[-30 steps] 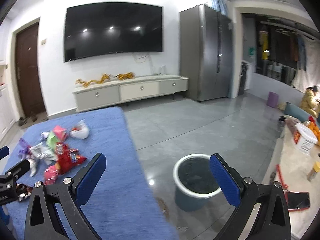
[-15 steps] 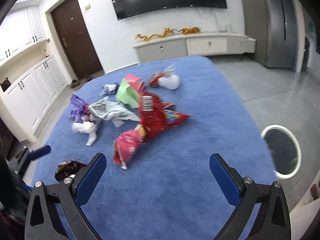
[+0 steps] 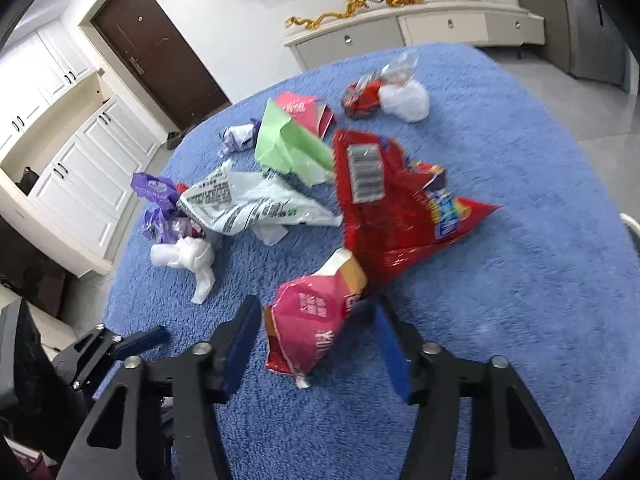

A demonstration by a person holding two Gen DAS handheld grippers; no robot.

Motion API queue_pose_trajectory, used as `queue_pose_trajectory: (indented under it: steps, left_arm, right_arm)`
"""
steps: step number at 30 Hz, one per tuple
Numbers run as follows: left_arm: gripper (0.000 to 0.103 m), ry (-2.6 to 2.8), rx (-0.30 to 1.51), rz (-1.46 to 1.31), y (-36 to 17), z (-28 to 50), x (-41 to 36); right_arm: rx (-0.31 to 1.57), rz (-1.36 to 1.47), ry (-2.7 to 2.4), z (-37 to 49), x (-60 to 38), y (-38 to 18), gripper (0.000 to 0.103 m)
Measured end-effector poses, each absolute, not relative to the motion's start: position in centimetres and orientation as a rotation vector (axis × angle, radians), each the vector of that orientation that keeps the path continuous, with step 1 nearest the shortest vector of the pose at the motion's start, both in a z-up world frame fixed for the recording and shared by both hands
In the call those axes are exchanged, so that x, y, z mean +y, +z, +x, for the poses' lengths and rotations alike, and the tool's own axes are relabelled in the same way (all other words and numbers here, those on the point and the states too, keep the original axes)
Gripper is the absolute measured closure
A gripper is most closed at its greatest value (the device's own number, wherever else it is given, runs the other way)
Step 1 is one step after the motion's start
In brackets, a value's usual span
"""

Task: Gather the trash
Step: 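Grasp the brown snack wrapper with left tool while right tool grasps pink wrapper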

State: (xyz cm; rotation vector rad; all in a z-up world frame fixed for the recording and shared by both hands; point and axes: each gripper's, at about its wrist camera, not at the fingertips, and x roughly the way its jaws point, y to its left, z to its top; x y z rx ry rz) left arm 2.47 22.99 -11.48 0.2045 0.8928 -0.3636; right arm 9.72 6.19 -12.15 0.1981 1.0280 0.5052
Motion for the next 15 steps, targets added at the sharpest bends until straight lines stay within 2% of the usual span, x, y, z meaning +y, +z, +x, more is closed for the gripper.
queue_pose_trajectory:
  steps: [3,6,15]
  left_arm:
    - [0.055,-0.367,0.892,0.188,-11.5,2.3,23.2]
    - [0.068,-0.359,0.883,0.178,-11.3,1.9,23.1]
    - [0.072,-0.311,0.861,0.062,-9.8,0.5,24.2]
  right_arm:
    - [1.021,0.191,0.520,9.5,6.0,-12.1,0.063]
    - [1.010,0.195,0.542,8.9,5.6,-12.0,0.065]
    - [0.929,0.196,0.591,6.0,4.2,-9.3,0.065]
